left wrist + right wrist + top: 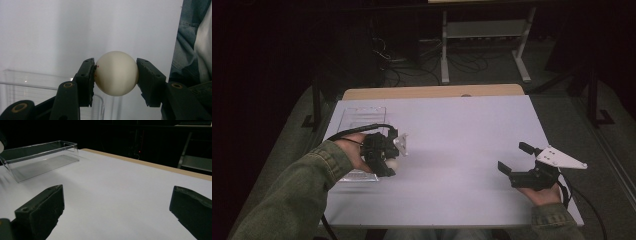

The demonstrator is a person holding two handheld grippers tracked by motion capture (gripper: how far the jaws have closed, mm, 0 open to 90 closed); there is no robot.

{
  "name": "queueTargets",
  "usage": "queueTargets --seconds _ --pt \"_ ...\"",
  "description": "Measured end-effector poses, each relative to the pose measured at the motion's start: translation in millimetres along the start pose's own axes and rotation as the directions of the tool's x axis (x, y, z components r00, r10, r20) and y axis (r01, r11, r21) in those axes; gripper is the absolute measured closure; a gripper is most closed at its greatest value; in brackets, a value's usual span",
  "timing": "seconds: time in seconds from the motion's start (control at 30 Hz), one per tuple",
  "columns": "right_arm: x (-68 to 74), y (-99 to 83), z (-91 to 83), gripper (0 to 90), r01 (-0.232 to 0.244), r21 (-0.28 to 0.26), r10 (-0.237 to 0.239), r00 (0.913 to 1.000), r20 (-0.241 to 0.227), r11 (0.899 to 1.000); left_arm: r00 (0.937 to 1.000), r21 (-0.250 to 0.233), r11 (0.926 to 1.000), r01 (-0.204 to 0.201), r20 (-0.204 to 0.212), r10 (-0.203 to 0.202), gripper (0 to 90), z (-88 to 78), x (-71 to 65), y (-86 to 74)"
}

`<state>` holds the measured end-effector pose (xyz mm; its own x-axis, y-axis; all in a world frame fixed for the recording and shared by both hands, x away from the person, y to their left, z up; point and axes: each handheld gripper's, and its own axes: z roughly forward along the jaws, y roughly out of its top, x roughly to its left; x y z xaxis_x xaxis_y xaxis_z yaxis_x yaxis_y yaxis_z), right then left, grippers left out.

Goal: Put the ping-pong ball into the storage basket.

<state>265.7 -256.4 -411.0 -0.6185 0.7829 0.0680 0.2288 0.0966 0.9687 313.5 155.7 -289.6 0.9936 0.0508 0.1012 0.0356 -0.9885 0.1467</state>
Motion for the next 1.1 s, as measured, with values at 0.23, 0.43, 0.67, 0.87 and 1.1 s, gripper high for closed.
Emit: queueTargets --seconds 0.23,0.43,0.67,0.87,1.1 --pt "-2.7 -1.4 -0.3 0.0 -0.004 0.005 0.004 1.0000 0.009 1.000 0.9999 -0.002 1.0000 0.004 -0.011 -0.004 50.3 -13.3 4.4 -6.7" --pt "-1.8 -1.6 0.9 0.0 0.000 0.010 0.000 1.0000 0.007 1.000 0.9998 -0.003 0.9998 0.017 -0.011 -0.017 50.4 -19.2 7.3 -14.8" --pt "-0.8 -1.8 2.0 0.0 0.005 0.020 -0.005 1.0000 0.005 1.000 0.9994 0.006 0.9995 0.030 -0.016 -0.030 50.4 -23.2 11.8 -22.8" --pt "-1.2 -1.8 1.6 0.0 0.006 0.017 -0.006 1.0000 0.003 1.000 0.9989 0.017 0.9988 0.046 -0.014 -0.045 50.4 -22.9 14.8 -30.3" --pt "-1.1 -1.6 1.3 0.0 0.007 0.016 -0.007 1.0000 0.004 1.000 0.9981 0.029 0.9977 0.061 -0.006 -0.061 50.5 -21.9 20.8 -40.2"
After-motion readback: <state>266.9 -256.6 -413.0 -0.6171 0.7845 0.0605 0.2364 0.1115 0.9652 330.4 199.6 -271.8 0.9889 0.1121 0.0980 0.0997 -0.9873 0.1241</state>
